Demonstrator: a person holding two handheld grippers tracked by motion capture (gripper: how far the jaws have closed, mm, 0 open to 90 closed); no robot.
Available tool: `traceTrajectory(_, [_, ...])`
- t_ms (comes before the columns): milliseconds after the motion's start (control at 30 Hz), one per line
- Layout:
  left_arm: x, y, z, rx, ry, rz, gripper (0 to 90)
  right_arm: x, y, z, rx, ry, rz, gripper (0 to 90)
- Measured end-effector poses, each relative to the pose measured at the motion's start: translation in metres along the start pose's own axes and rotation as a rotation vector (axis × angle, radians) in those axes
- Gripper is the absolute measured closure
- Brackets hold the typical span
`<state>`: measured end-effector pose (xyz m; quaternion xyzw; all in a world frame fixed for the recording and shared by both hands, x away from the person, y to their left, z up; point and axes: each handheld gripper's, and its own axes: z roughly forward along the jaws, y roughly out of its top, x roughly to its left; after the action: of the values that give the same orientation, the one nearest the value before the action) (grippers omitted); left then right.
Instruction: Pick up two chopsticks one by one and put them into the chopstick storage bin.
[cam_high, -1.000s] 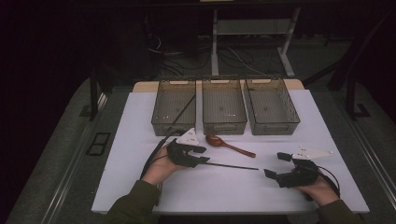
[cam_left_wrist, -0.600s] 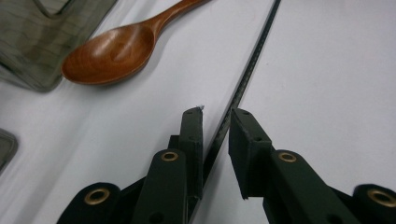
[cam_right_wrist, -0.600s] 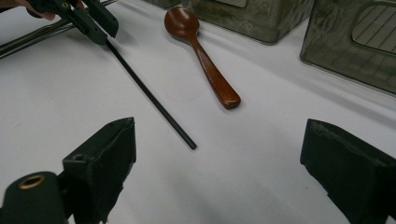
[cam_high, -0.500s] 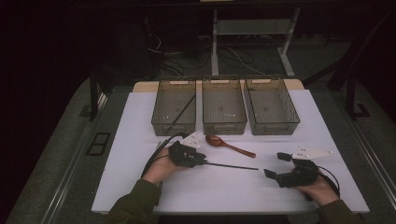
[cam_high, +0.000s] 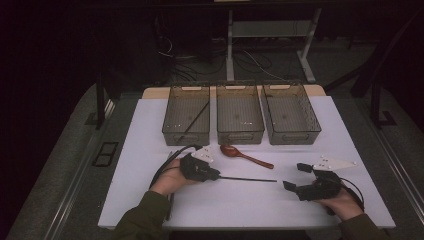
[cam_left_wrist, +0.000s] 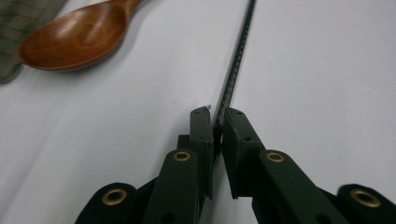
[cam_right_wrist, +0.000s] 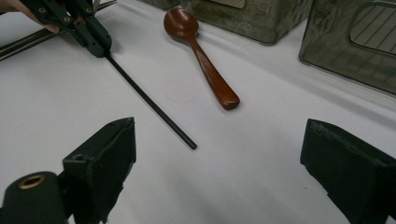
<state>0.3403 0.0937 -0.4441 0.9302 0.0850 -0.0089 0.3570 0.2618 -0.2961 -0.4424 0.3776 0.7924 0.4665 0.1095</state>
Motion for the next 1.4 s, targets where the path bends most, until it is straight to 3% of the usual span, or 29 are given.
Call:
traceTrajectory(367, [-0.010, 0.004, 0.001, 0.030, -0.008, 0.058, 85.3, 0.001, 0.000, -0.001, -0.005, 0.000, -0.005, 10.8])
traceTrajectory(767, [-0.016, 0.006, 0.001, 0.041, -0.036, 0.061, 85.4, -0.001, 0.000, -0.001, -0.005, -0.001, -0.007, 10.8])
traceTrajectory(1400, [-0.026, 0.012, -0.021, -0.039, -0.028, 0.049, 85.4, 0.001, -0.002, 0.005, -0.015, 0.004, 0.002, 10.7])
